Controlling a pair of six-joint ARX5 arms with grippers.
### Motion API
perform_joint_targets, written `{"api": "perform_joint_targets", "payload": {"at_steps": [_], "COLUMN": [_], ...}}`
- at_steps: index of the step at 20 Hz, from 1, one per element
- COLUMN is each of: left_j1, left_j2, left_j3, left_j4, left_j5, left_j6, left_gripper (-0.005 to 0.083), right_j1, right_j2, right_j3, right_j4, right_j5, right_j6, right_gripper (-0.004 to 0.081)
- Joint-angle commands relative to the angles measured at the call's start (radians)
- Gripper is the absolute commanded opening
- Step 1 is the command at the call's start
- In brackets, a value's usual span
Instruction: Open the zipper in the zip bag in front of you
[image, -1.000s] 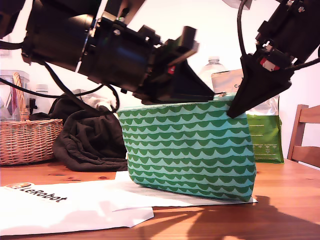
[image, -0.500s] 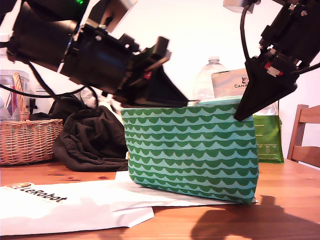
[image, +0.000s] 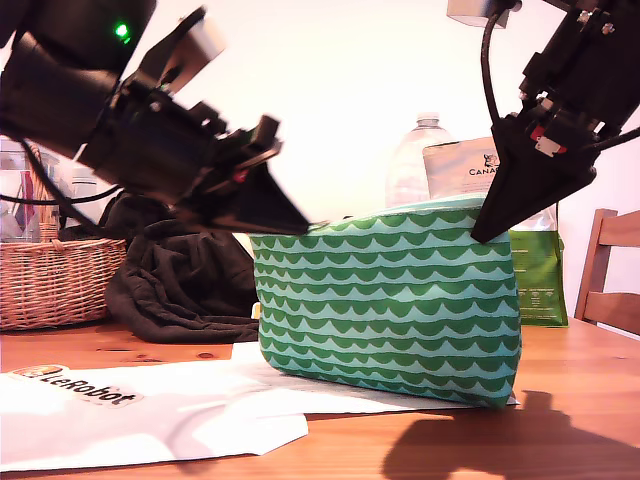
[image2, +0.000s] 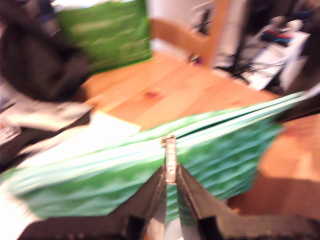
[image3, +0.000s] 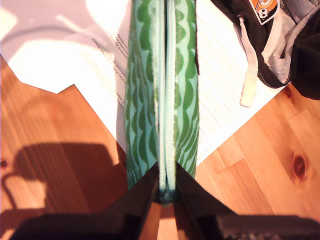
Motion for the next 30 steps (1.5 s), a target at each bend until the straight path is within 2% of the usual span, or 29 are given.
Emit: {"api": "perform_joint_targets", "payload": {"at_steps": [1,6,8,13,17,19,21,25,26,28,30], "left_j1": [0.046,0.139,0.159,0.161,0.161,0.161,0.161,0.161,0.161,0.162,0.171], "left_j2": [-0.008,-0.008,-0.008,-0.008,-0.008,-0.008,-0.008,-0.008,-0.008,-0.009,-0.016], "left_j3": [0.001,0.001,0.001,0.001,0.001,0.001,0.001,0.001,0.001,0.001,0.001], "left_j4": [-0.005,-0.020,-0.017,-0.019,-0.051,-0.098,-0.159,-0.278,-0.307,-0.357,-0.401], "left_j5": [-0.018,-0.017,0.012,0.062,0.123,0.182,0.245,0.344,0.357,0.373,0.430], "left_j6": [0.005,0.026,0.026,0.021,-0.001,-0.008,-0.008,-0.006,-0.007,-0.026,-0.032], "left_gripper": [-0.0022,-0.0022,-0.0022,-0.0022,-0.0021,-0.0009,0.0045,0.0344,0.0363,0.0337,0.0227], "right_j1": [-0.008,-0.008,-0.008,0.000,0.014,0.036,0.060,0.098,0.105,0.116,0.117], "right_j2": [0.002,0.002,0.002,0.002,0.002,0.002,0.007,0.065,0.085,0.124,0.162], "right_j3": [-0.002,-0.002,-0.002,0.035,0.035,0.035,0.035,0.035,0.035,0.035,0.035], "right_j4": [-0.006,-0.005,0.016,0.073,0.050,0.003,-0.056,-0.101,-0.098,-0.095,-0.094], "right_j5": [0.004,0.004,0.005,0.116,0.122,0.079,0.034,0.022,0.021,0.021,0.021], "right_j6": [-0.003,-0.003,-0.004,-0.075,-0.079,-0.079,-0.078,-0.073,-0.072,-0.072,-0.070], "right_gripper": [-0.0013,-0.0013,-0.0013,-0.0013,-0.0013,-0.0013,-0.0013,-0.0013,-0.0013,-0.0013,-0.0013]}}
